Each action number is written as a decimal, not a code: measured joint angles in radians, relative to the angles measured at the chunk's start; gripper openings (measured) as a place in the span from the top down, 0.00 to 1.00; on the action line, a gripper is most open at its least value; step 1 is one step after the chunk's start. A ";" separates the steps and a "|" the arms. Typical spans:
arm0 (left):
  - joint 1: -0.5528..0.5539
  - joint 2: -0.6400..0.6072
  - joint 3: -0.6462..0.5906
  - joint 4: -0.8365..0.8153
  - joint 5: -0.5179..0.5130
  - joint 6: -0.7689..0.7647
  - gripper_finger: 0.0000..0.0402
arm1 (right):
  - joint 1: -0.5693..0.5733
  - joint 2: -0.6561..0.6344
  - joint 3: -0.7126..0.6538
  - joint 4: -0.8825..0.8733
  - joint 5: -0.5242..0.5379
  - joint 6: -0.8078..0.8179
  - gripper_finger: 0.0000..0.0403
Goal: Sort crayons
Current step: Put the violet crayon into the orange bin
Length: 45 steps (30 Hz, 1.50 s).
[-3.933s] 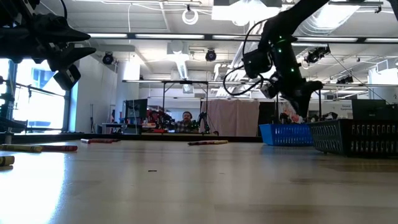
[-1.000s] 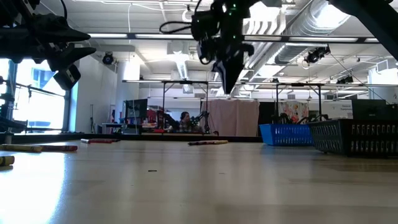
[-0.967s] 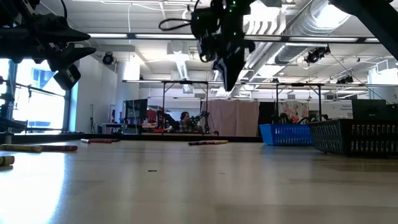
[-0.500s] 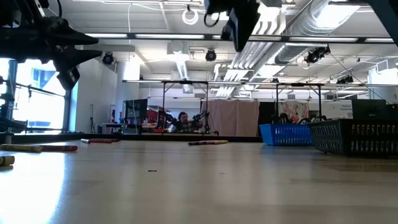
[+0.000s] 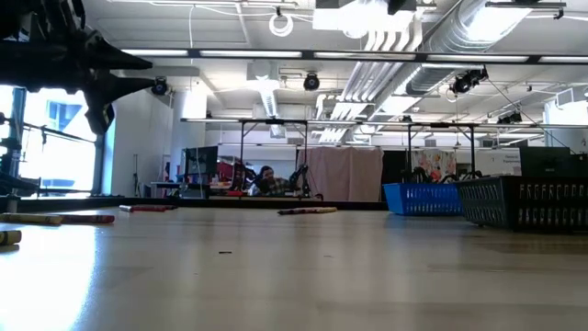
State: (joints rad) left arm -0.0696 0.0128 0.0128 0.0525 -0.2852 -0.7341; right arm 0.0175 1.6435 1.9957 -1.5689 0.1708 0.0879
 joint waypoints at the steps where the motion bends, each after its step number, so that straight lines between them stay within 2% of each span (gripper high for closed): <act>1: 0.000 0.000 0.000 0.000 0.000 -0.022 0.75 | 0.011 -0.022 -0.030 0.004 0.034 0.025 0.89; 4: 0.000 0.006 0.000 0.001 -0.001 -0.102 0.75 | 0.046 -0.092 -0.158 0.015 0.127 0.114 0.89; 7: 0.000 0.031 0.000 0.002 -0.001 -0.158 0.75 | 0.081 -0.181 -0.333 0.063 0.177 0.175 0.89; 11: 0.000 0.098 -0.001 0.051 -0.027 -0.060 0.75 | 0.116 -0.313 -0.574 0.249 0.188 0.228 0.89; 19: 0.000 0.353 0.001 0.459 -0.032 0.242 0.75 | 0.162 -0.510 -0.920 0.710 0.198 0.226 0.89; 24: 0.031 0.577 0.067 0.474 -0.034 0.302 0.75 | 0.163 -0.546 -1.071 0.938 0.204 0.211 0.89; 29: 0.095 0.837 0.218 0.464 0.029 0.364 0.75 | 0.162 -0.545 -1.169 1.173 0.193 0.109 0.89; 32: 0.140 0.990 0.335 0.401 0.071 0.438 0.75 | 0.162 -0.544 -1.197 1.243 0.193 0.066 0.89; 39: 0.249 1.305 0.586 0.203 0.096 0.594 0.75 | 0.162 -0.544 -1.201 1.254 0.218 0.039 0.89; 42: 0.286 1.412 0.653 0.183 0.104 0.642 0.75 | 0.162 -0.544 -1.201 1.253 0.218 0.003 0.89; 45: 0.312 1.508 0.699 0.183 0.177 0.743 0.75 | 0.162 -0.544 -1.201 1.252 0.217 -0.017 0.89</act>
State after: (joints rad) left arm 0.2425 1.5210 0.7120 0.2354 -0.1086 0.0089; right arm 0.1799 1.0992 0.7952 -0.3171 0.3881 0.0709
